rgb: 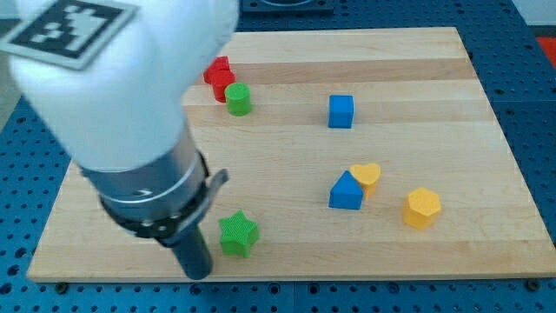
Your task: Place the arm at the bottom left corner of the board
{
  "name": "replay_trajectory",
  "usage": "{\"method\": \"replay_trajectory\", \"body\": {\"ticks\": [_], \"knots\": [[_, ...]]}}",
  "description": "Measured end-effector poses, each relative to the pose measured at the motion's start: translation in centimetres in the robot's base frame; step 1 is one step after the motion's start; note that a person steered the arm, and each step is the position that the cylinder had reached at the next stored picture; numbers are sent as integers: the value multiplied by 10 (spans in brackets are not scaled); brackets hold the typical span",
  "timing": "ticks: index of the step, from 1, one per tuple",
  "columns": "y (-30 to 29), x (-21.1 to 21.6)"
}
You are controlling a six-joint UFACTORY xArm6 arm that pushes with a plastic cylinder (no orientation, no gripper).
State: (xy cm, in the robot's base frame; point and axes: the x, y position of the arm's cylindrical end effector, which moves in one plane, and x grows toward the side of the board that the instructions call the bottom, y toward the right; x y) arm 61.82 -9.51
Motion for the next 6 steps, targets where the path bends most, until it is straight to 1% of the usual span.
{"method": "replay_trajectory", "body": {"ticks": [1,2,3,4,5,6], "knots": [[3,0],[-51,-14],[-115,-48],[-155,-78],[-169,-66],[-171,-4]]}}
